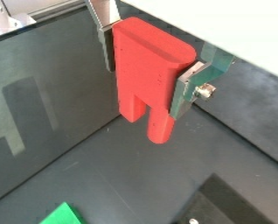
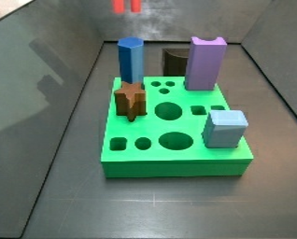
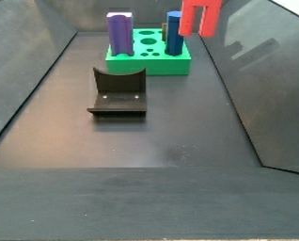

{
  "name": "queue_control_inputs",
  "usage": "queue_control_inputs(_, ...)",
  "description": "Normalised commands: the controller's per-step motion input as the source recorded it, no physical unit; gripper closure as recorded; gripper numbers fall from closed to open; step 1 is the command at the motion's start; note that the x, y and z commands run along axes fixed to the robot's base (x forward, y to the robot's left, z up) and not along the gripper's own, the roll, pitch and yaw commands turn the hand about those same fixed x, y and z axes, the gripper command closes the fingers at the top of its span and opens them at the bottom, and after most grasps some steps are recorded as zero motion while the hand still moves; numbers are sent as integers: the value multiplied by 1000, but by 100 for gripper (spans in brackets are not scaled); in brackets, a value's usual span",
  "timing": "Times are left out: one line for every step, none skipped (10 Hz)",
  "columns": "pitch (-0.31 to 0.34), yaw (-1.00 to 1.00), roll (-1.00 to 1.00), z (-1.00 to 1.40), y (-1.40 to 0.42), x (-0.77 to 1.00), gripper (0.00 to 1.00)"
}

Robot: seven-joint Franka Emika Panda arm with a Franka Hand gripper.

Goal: Pick up the square-circle object. Move up. Rotate the square-circle object. Move to above the board. Insert the square-circle object.
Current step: Rotate the square-circle object.

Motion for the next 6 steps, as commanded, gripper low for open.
queue_control_inputs(67, -104, -204, -1000, 2, 13, 100)
queue_control_inputs(39, -90, -194, -1000, 3, 21, 100)
queue_control_inputs(-7, -72, -169, -1000, 6, 16, 100)
queue_control_inputs(-39, -62, -150, -1000, 9, 13, 100)
queue_control_inputs(-61, -55, -131, -1000, 12, 10, 100)
queue_control_inputs(-66, -53, -121, -1000, 15, 12, 100)
